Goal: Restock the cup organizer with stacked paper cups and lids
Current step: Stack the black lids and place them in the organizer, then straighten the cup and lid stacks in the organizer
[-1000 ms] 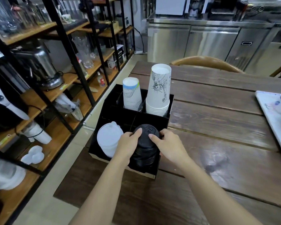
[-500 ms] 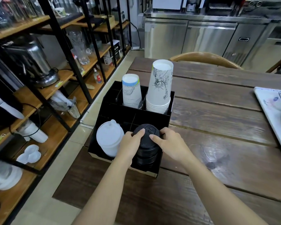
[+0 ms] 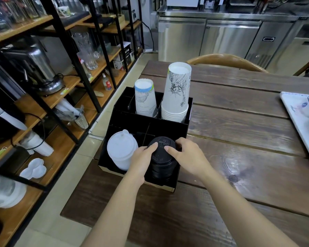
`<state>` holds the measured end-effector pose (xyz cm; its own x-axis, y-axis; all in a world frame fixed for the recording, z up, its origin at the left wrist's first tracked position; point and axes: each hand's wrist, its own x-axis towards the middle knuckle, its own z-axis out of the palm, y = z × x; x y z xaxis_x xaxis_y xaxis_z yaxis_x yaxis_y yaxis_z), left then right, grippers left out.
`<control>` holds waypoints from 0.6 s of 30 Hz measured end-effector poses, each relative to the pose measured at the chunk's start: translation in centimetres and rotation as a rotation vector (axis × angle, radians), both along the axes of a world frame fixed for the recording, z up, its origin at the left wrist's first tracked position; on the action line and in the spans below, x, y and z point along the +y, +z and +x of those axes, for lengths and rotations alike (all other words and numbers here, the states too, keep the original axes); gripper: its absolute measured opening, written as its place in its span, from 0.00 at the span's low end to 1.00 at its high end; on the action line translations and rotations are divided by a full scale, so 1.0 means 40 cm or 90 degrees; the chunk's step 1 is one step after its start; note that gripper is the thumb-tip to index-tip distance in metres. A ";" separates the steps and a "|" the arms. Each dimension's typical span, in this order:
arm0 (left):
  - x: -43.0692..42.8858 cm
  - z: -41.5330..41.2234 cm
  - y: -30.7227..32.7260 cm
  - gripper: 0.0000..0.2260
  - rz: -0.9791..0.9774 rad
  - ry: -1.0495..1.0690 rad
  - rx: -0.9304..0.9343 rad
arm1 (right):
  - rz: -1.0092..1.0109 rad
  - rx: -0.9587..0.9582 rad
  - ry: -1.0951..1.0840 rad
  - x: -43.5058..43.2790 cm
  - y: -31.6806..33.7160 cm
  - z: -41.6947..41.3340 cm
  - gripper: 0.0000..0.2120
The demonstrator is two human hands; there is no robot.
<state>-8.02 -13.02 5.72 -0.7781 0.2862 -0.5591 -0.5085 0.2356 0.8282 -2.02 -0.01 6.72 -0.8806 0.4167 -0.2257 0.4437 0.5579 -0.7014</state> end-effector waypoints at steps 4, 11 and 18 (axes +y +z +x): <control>-0.004 0.003 -0.001 0.18 -0.003 -0.009 0.018 | 0.003 0.016 -0.009 -0.001 -0.002 -0.002 0.26; -0.015 -0.002 0.007 0.19 -0.018 -0.005 0.077 | -0.010 0.065 -0.049 0.001 0.016 0.009 0.24; -0.006 -0.025 0.146 0.14 0.049 0.068 0.289 | -0.064 0.242 -0.205 0.049 0.088 -0.012 0.12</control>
<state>-9.00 -13.26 11.58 -0.9663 0.2189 -0.1357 -0.1086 0.1316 0.9853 -2.51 1.94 10.22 -0.7389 0.6730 0.0331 0.2842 0.3558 -0.8903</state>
